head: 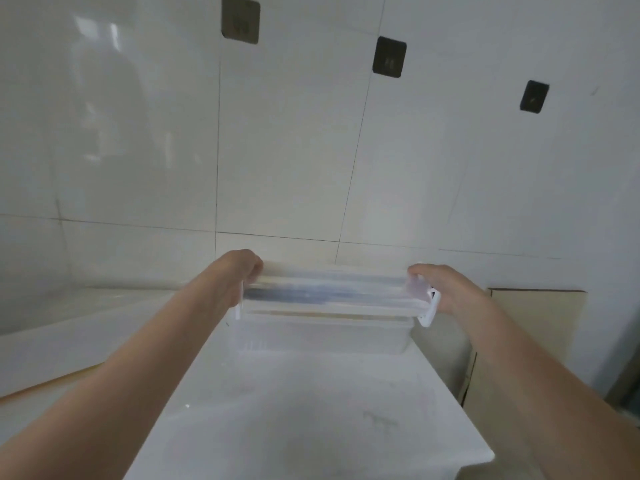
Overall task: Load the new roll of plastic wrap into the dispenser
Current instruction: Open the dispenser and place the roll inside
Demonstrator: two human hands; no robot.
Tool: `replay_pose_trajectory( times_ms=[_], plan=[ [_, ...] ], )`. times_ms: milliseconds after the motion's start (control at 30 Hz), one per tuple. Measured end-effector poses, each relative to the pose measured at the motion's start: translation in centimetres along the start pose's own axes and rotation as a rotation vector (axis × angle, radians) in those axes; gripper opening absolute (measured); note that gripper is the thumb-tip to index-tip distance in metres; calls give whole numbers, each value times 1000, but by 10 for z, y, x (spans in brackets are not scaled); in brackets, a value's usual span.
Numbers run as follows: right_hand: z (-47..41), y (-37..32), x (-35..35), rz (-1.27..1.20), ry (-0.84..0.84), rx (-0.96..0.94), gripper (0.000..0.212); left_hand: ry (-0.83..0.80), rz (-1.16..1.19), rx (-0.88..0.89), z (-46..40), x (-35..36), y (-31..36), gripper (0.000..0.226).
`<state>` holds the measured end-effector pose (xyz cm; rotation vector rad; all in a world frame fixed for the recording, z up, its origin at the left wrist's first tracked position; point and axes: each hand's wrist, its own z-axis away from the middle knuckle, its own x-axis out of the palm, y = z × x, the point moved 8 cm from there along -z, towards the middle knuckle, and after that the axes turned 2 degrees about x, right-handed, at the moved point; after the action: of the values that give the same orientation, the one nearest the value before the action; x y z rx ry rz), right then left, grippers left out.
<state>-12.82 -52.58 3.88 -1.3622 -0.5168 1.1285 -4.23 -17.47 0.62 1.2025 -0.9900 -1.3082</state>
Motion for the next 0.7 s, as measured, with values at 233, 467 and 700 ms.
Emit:
replay_pose_trajectory(
  times_ms=[233,467,700],
  plan=[
    [-35,-11,17,38,5,-10,18,17,64,-54,-30,-2,-12,9],
    [-46,6,23,82,-8,71,17,-15,-66,-47,-39,5,-8,21],
    [-59,8,29,96,-26,73,18,-22,-45,-35,-37,3,-6,23]
  ],
)
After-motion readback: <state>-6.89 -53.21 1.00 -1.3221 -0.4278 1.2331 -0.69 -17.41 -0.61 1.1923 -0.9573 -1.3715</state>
